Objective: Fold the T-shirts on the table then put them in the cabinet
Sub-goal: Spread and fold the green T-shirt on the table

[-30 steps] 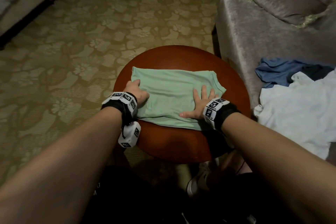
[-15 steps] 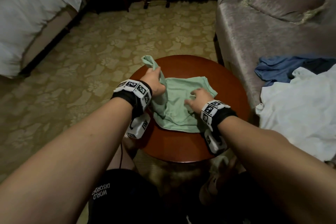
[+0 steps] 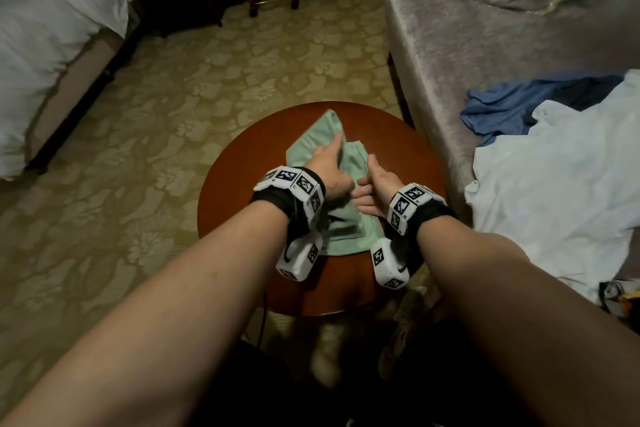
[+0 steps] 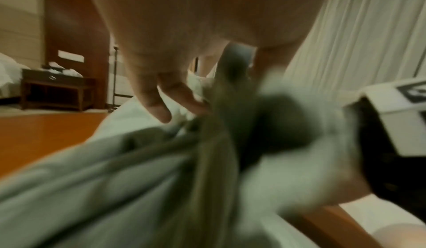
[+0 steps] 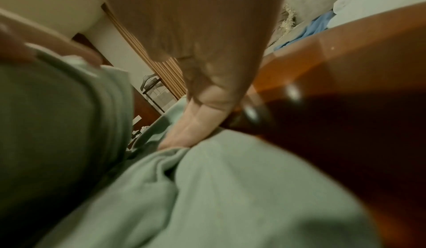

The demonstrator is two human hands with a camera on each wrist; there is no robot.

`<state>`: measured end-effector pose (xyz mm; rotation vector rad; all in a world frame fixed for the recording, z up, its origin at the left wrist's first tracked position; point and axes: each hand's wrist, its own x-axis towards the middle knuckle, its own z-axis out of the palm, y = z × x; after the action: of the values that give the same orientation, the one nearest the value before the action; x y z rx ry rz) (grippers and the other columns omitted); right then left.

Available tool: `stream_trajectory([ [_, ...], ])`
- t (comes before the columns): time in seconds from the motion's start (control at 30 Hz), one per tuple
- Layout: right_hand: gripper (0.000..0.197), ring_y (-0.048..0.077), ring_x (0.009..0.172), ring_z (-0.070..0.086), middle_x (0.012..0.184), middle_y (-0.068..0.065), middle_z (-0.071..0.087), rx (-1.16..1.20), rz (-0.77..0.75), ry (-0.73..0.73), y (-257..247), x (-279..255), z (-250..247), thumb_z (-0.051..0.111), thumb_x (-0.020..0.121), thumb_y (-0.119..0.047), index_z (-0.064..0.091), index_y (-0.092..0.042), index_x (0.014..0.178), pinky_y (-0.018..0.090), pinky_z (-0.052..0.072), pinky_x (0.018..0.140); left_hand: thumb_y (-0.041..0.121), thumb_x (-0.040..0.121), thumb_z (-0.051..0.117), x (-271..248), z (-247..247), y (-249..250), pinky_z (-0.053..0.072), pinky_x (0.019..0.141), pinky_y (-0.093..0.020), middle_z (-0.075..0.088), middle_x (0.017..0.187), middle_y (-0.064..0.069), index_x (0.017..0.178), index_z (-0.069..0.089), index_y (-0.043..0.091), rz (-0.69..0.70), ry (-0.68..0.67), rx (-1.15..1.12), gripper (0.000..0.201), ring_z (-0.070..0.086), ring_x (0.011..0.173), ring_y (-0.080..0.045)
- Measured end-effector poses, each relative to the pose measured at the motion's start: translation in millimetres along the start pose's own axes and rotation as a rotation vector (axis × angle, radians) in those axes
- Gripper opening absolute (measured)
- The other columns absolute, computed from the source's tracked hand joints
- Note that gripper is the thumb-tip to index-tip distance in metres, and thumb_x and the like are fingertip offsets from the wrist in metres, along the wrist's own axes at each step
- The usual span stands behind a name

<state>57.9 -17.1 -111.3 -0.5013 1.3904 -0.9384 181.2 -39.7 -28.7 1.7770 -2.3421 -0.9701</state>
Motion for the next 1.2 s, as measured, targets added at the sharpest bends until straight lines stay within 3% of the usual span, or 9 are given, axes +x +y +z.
stream_trajectory([
  [0.07,0.054,0.012,0.041,0.032,0.054,-0.004,0.036,0.032,0.009,0.002,0,1,0,0.035,0.089,-0.070,0.045,-0.020,0.070,0.020,0.032,0.042,0.012,0.087,0.062,4,4,0,0.058,0.067,-0.031,0.040,0.147,-0.006,0.152,0.005,0.034,-0.018,0.011,-0.196,0.090,0.065,0.092,-0.020],
  [0.17,0.052,0.020,0.062,0.062,0.070,0.002,0.060,-0.078,0.021,0.013,-2,3,-2,0.048,0.087,-0.064,0.062,-0.014,0.087,0.032,0.057,0.061,0.012,0.094,0.049,10,0,-13,0.057,0.064,-0.029,0.054,0.133,-0.005,0.148,0.028,0.028,-0.130,0.185,-0.210,0.061,0.064,0.078,-0.017],
  [0.3,0.033,0.022,0.090,0.067,0.095,0.006,0.069,-0.312,-0.016,0.006,-6,-1,-2,0.067,0.087,-0.037,0.063,-0.009,0.104,0.036,0.056,0.085,0.013,0.090,0.046,9,4,-39,0.040,0.106,-0.045,0.036,0.146,-0.008,0.141,0.042,0.027,-0.314,0.173,0.001,0.053,0.040,0.129,-0.031],
  [0.47,0.040,0.022,0.093,0.057,0.116,0.016,0.063,-0.587,-0.044,0.073,-12,0,8,0.070,0.084,-0.023,0.059,-0.004,0.118,0.039,0.051,0.092,0.023,0.092,0.053,3,17,-55,0.041,0.088,-0.034,0.017,0.152,-0.012,0.149,0.023,0.025,-0.413,0.002,-0.047,0.064,0.038,0.130,-0.037],
  [0.63,0.037,0.031,0.117,0.054,0.113,0.012,0.059,-0.675,-0.039,0.144,-15,-2,10,0.051,0.096,-0.015,0.053,0.001,0.129,0.025,0.044,0.072,0.057,0.084,0.061,-4,27,-60,0.029,0.111,-0.044,0.005,0.158,-0.014,0.153,0.007,0.027,-0.351,-0.059,0.002,0.092,0.023,0.142,-0.034],
  [0.77,0.034,0.031,0.119,0.052,0.121,0.019,0.057,-0.937,-0.062,0.180,-17,-8,12,0.033,0.100,-0.001,0.052,0.003,0.128,0.032,0.043,0.091,0.066,0.075,0.064,-6,32,-62,0.032,0.111,-0.047,0.008,0.157,-0.016,0.152,0.002,0.033,-0.351,-0.097,-0.026,0.105,0.027,0.140,-0.037],
  [0.97,0.038,0.032,0.127,0.046,0.137,0.021,0.048,-0.807,-0.056,0.209,-13,3,9,0.036,0.100,-0.010,0.047,0.004,0.134,0.018,0.042,0.071,0.073,0.082,0.045,-4,37,-62,0.027,0.113,-0.050,0.007,0.156,-0.020,0.152,0.003,0.036,-0.366,-0.118,-0.073,0.089,0.025,0.139,-0.042],
  [1.07,0.037,0.032,0.127,0.046,0.137,0.022,0.048,-0.867,-0.053,0.199,-15,0,9,0.036,0.100,-0.010,0.048,0.004,0.133,0.031,0.039,0.097,0.061,0.085,0.054,-1,36,-66,0.032,0.111,-0.047,0.009,0.154,-0.017,0.152,0.007,0.035,-0.377,-0.120,-0.082,0.086,0.029,0.137,-0.041],
  [1.2,0.011,0.025,0.103,0.055,0.131,0.018,0.055,-0.826,-0.062,0.174,-18,-1,8,0.051,0.096,-0.017,0.058,-0.016,0.088,0.028,0.043,0.079,0.042,0.082,0.069,1,33,-68,0.040,0.103,-0.042,0.020,0.147,-0.012,0.150,0.019,0.024,-0.351,-0.085,0.006,0.086,0.038,0.130,-0.034],
])
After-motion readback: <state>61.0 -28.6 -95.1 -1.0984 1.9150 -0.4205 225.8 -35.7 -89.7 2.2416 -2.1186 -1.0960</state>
